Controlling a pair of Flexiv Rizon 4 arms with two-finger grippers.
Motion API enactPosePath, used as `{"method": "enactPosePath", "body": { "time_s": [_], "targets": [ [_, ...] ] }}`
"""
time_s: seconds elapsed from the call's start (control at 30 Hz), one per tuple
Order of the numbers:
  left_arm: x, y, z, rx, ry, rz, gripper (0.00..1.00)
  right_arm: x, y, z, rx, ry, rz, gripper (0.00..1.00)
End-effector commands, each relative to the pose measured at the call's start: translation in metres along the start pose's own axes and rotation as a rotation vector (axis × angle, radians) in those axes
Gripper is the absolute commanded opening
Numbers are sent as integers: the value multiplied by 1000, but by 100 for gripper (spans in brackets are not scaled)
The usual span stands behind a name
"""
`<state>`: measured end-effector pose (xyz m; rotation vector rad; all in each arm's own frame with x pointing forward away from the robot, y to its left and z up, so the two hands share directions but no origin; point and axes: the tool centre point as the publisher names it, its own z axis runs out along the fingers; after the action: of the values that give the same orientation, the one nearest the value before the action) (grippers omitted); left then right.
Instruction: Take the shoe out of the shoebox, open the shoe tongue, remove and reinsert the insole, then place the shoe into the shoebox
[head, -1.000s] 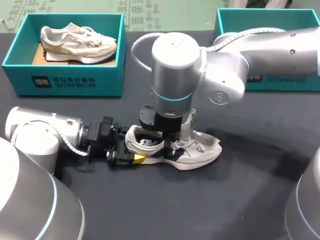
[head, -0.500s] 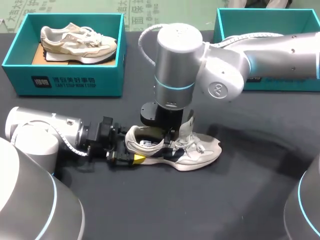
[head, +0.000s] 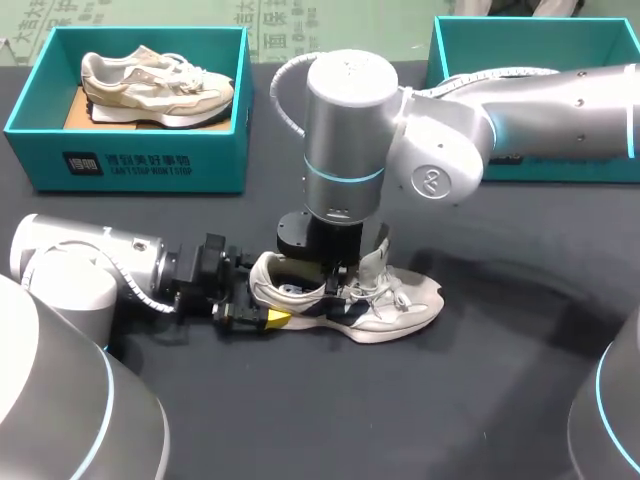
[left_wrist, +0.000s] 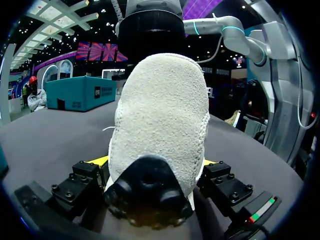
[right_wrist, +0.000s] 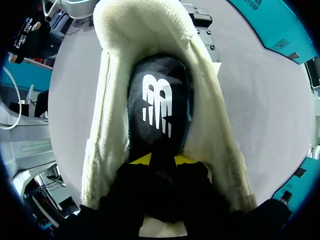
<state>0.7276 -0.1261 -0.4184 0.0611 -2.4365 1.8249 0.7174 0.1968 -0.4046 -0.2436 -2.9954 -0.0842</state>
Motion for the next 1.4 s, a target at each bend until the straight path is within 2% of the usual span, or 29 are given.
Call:
{"method": "enactPosePath", "body": {
  "time_s": [0.03, 0.33, 0.57, 0.77, 0.83, 1.17, 1.4],
  "targets": [
    [-2, 1, 1, -1, -3, -2, 0, 2, 0, 34, -21, 52, -27, 0],
    [-2, 1, 1, -1, -3, -2, 0, 8, -10, 22, -65, 64, -85, 0],
    [-2, 1, 1, -1, -3, -2, 0, 19, -24, 3, -163, -9, -123, 0],
    [-2, 1, 1, -1, -3, -2, 0, 21, -29, -13, -212, -62, -152, 0],
    [-2, 1, 1, -1, -3, -2, 0, 19, -31, -18, -214, -72, -154, 0],
    [-2, 1, 1, -1, -3, -2, 0, 5, -31, -37, -335, -133, -290, 0],
    [-2, 1, 1, -1, -3, -2, 0, -6, -29, -46, -377, -147, -356, 0]
  ]
}}
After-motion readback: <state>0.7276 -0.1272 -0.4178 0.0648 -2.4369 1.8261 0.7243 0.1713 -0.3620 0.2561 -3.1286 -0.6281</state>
